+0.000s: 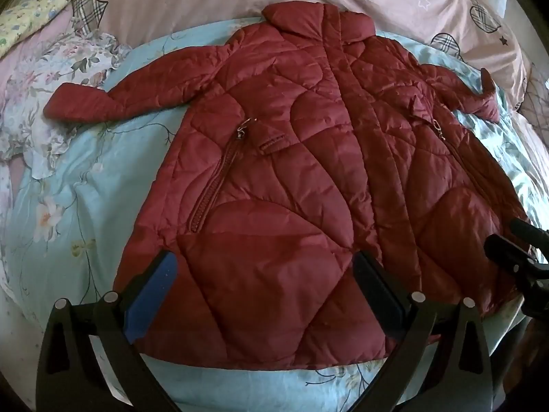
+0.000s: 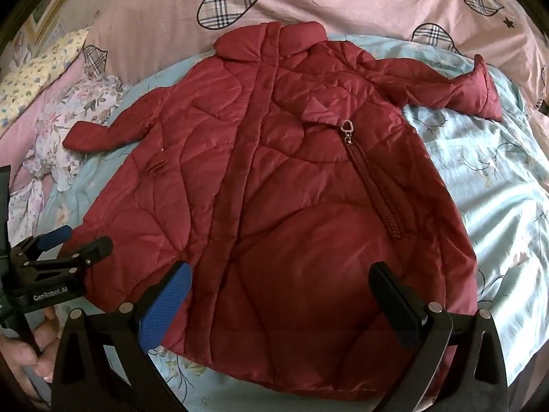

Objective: Fold large clothes

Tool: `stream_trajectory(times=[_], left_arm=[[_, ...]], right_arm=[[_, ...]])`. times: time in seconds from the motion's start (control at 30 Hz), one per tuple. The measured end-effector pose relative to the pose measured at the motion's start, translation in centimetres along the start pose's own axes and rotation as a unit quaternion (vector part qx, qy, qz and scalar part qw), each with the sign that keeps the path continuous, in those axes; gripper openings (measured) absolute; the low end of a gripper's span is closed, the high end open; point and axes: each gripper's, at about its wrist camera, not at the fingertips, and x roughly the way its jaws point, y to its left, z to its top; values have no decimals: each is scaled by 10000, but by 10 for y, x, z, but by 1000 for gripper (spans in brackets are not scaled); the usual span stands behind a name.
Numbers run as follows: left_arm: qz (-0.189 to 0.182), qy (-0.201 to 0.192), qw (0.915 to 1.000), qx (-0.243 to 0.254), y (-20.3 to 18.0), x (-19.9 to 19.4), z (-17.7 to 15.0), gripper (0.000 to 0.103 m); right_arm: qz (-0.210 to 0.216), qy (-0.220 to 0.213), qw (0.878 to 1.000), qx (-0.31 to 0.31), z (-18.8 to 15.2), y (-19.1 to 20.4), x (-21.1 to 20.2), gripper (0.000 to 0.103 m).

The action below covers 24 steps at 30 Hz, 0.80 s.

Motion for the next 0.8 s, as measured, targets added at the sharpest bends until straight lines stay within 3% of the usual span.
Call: stream_trajectory(times=[0.8], left_arm=[[-18,-47,10000,-11,0,1,-2,103]], right_arm=[[3,-1,10000,11,-1,0,-1,103]])
